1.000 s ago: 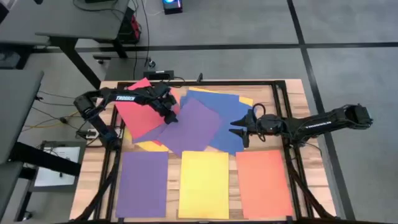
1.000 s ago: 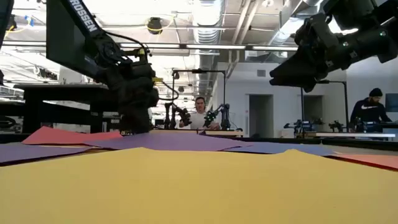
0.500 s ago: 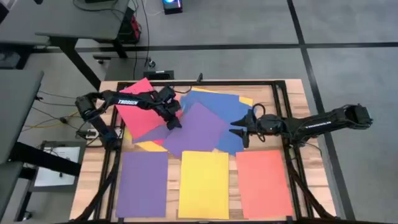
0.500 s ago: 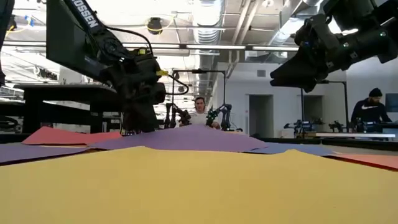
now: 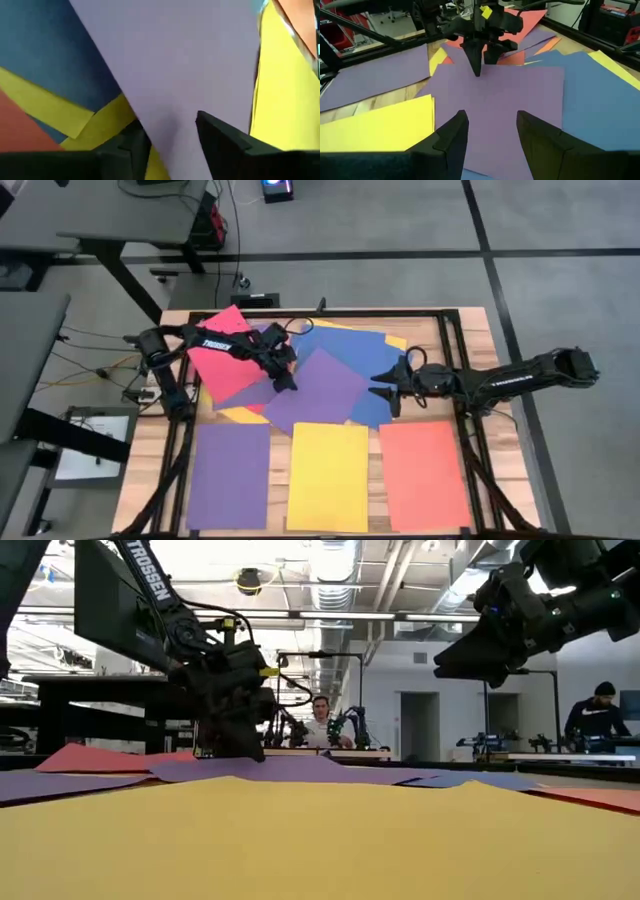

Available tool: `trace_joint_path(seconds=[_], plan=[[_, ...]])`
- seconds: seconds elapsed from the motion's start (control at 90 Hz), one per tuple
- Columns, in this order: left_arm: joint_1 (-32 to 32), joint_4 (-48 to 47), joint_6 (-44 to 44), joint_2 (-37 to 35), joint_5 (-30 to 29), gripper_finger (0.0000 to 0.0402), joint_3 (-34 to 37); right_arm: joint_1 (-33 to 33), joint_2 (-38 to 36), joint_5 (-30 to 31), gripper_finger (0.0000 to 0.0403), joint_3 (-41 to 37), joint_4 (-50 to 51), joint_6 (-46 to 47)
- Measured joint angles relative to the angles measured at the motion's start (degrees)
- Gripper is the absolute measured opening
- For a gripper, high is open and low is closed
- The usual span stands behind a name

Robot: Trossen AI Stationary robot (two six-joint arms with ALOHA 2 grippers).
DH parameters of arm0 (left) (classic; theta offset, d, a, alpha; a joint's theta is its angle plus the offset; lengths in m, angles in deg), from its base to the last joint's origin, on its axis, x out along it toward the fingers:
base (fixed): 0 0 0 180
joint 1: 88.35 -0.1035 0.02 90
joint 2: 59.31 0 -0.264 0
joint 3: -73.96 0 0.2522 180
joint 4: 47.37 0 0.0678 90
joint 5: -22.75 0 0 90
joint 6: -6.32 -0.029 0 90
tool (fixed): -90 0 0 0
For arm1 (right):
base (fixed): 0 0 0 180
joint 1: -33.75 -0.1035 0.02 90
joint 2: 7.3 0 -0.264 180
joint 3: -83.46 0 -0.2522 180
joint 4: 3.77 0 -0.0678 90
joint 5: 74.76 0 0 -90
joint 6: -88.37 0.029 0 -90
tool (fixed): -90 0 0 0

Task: Organize paper
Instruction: Stack the violet paper on top of the violet paper

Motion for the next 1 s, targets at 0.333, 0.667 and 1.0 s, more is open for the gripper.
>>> trace_joint_path(seconds=[0.333, 0.667, 1.0], plan=[[0.72, -6.61, -1.54, -3.29, -10.20, 0.0001, -2.25, 0.00, 0.00, 0.00, 0.0159, 0.02, 0.07, 0.02], [4.15, -25.23, 3.47, -18.60, -19.99, 0.0000, -13.98, 0.13, 0.02, 0.00, 0.0159, 0.01, 0.80, 0.02], [10.91, -40.76, 17.18, -26.39, -22.84, 0.0000, -18.38, 0.10, 0.02, 0.02, 0.0159, 0.00, 1.53, 0.04]])
